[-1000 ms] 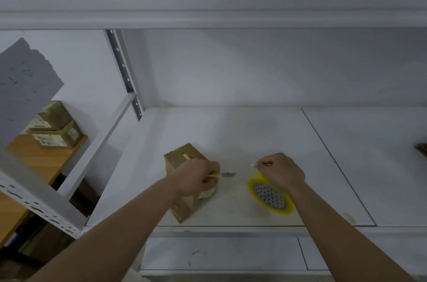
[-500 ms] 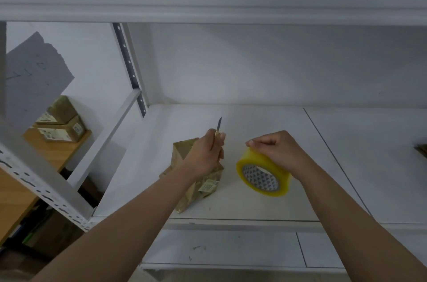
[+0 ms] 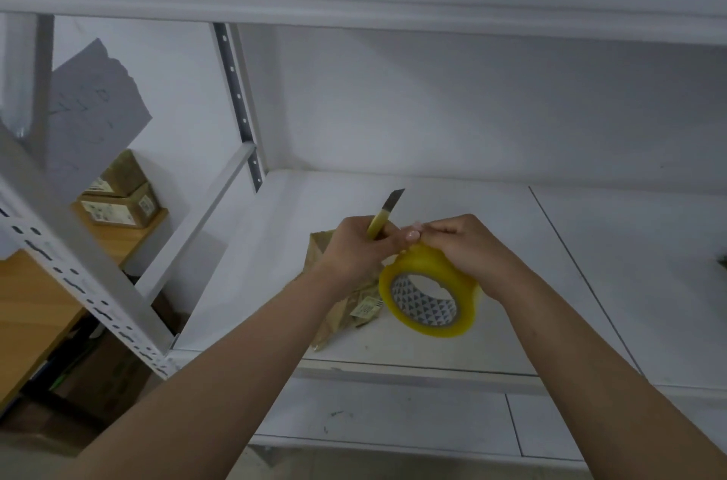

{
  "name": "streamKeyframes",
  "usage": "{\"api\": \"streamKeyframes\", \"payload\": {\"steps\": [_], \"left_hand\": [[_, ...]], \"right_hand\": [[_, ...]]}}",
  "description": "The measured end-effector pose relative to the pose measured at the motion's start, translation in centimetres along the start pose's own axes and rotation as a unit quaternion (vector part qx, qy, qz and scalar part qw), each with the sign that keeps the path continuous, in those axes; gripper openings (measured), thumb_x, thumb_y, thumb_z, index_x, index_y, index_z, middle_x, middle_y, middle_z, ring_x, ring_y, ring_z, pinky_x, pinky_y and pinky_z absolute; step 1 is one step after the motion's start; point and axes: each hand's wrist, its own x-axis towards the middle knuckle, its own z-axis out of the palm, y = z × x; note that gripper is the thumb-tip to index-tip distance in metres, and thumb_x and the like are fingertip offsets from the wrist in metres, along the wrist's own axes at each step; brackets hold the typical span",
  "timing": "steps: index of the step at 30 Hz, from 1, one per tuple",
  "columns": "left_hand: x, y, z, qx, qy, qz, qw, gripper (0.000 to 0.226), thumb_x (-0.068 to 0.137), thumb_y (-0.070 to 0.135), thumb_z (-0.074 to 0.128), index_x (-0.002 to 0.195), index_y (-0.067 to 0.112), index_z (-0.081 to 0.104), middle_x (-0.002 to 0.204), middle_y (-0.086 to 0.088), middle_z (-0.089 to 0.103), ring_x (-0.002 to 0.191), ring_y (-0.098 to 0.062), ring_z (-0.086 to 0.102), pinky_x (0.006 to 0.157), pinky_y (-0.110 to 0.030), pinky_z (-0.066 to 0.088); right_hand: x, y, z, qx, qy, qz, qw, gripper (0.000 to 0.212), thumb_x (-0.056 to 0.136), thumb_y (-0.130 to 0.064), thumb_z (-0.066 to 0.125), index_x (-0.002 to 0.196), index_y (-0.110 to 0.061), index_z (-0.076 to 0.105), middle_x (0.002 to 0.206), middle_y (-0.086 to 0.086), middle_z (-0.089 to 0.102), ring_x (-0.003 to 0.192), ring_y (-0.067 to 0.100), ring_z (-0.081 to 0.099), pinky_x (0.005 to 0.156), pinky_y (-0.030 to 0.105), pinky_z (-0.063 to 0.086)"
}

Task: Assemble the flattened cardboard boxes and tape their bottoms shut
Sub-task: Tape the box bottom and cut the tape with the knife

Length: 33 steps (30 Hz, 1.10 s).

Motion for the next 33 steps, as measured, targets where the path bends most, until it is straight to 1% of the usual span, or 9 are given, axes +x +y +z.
{"api": "streamKeyframes", "payload": {"steps": [3, 6, 9, 15, 18, 22, 26, 30, 33], "left_hand": [[0.2, 0.3, -1.1, 0.043, 0.042, 0.020, 0.998, 0.029, 0.083, 0.028, 0.075, 0.067, 0.008, 0.063, 0.055, 0.005, 0.058, 0.053, -0.006, 0.054, 0.051, -0.017, 0.045], [0.6, 0.1, -2.5, 0.105, 0.098, 0.052, 0.988, 0.036, 0.085, 0.034, 0.072, 0.071, 0.003, 0.062, 0.061, -0.008, 0.059, 0.056, -0.014, 0.049, 0.057, -0.030, 0.043], [0.1, -0.2, -2.9, 0.160, 0.148, 0.073, 0.973, 0.032, 0.086, 0.035, 0.070, 0.068, 0.011, 0.060, 0.055, 0.006, 0.051, 0.053, -0.011, 0.046, 0.056, -0.029, 0.040], [-1.8, -1.2, -2.0, 0.217, 0.200, 0.100, 0.950, 0.031, 0.088, 0.033, 0.068, 0.067, 0.013, 0.057, 0.053, 0.009, 0.047, 0.048, -0.007, 0.042, 0.051, -0.024, 0.033], [-2.8, -2.0, -2.6, 0.222, 0.222, 0.106, 0.944, 0.034, 0.089, 0.030, 0.066, 0.066, 0.009, 0.052, 0.055, -0.001, 0.049, 0.052, -0.016, 0.045, 0.052, -0.031, 0.037], [-3.8, -4.2, -5.2, 0.216, 0.233, 0.038, 0.947, 0.039, 0.090, 0.038, 0.064, 0.073, 0.004, 0.056, 0.061, -0.011, 0.057, 0.053, -0.021, 0.048, 0.054, -0.034, 0.040], [-5.0, -6.4, -4.5, 0.224, 0.201, -0.038, 0.953, 0.039, 0.090, 0.047, 0.060, 0.076, 0.011, 0.058, 0.068, -0.008, 0.062, 0.059, -0.017, 0.053, 0.057, -0.028, 0.040], [-4.5, -7.2, -5.5, 0.137, 0.180, -0.099, 0.969, 0.030, 0.089, 0.048, 0.062, 0.079, 0.021, 0.066, 0.081, -0.002, 0.071, 0.077, -0.020, 0.067, 0.073, -0.034, 0.050], [-4.2, -7.1, -6.2, 0.022, 0.148, -0.114, 0.982, 0.024, 0.090, 0.038, 0.065, 0.076, 0.019, 0.066, 0.077, 0.004, 0.072, 0.071, -0.006, 0.067, 0.059, -0.021, 0.049]], "right_hand": [[0.1, -0.4, -0.3, 0.071, -0.029, 0.037, 0.996, 0.021, 0.079, -0.046, 0.070, 0.090, -0.029, 0.073, 0.099, -0.004, 0.071, 0.093, 0.019, 0.067, 0.086, 0.038, 0.054], [0.2, -0.5, -1.1, 0.118, -0.054, 0.016, 0.991, 0.050, 0.064, -0.049, 0.070, 0.101, -0.015, 0.073, 0.090, 0.009, 0.072, 0.072, 0.025, 0.066, 0.062, 0.034, 0.056], [0.8, -0.3, -1.8, 0.129, -0.079, -0.007, 0.989, 0.058, 0.067, -0.050, 0.066, 0.106, -0.008, 0.072, 0.088, 0.012, 0.071, 0.071, 0.026, 0.065, 0.056, 0.029, 0.053], [2.1, -0.8, -2.6, 0.030, -0.152, 0.006, 0.988, 0.034, 0.067, -0.046, 0.068, 0.086, -0.018, 0.072, 0.079, 0.002, 0.070, 0.073, 0.019, 0.066, 0.062, 0.027, 0.052], [2.3, -0.9, -2.5, -0.047, -0.162, 0.021, 0.985, 0.044, 0.060, -0.053, 0.069, 0.088, -0.019, 0.072, 0.081, 0.002, 0.070, 0.072, 0.019, 0.065, 0.068, 0.032, 0.052], [2.6, 0.9, -3.3, -0.116, -0.146, 0.052, 0.981, 0.054, 0.063, -0.058, 0.073, 0.095, -0.014, 0.071, 0.087, 0.006, 0.068, 0.071, 0.024, 0.066, 0.052, 0.030, 0.053], [3.9, 3.3, -2.6, -0.228, -0.166, 0.060, 0.958, 0.032, 0.078, -0.049, 0.073, 0.104, -0.029, 0.070, 0.112, -0.004, 0.063, 0.092, 0.009, 0.061, 0.071, 0.026, 0.053], [5.1, 4.5, -1.6, -0.172, -0.229, 0.117, 0.951, 0.043, 0.075, -0.049, 0.076, 0.115, -0.034, 0.069, 0.122, -0.001, 0.062, 0.107, 0.020, 0.062, 0.091, 0.042, 0.056], [5.6, 4.9, -0.6, -0.157, -0.256, 0.141, 0.943, 0.061, 0.063, -0.055, 0.081, 0.120, -0.038, 0.066, 0.124, -0.001, 0.061, 0.109, 0.023, 0.061, 0.095, 0.045, 0.054]]}}
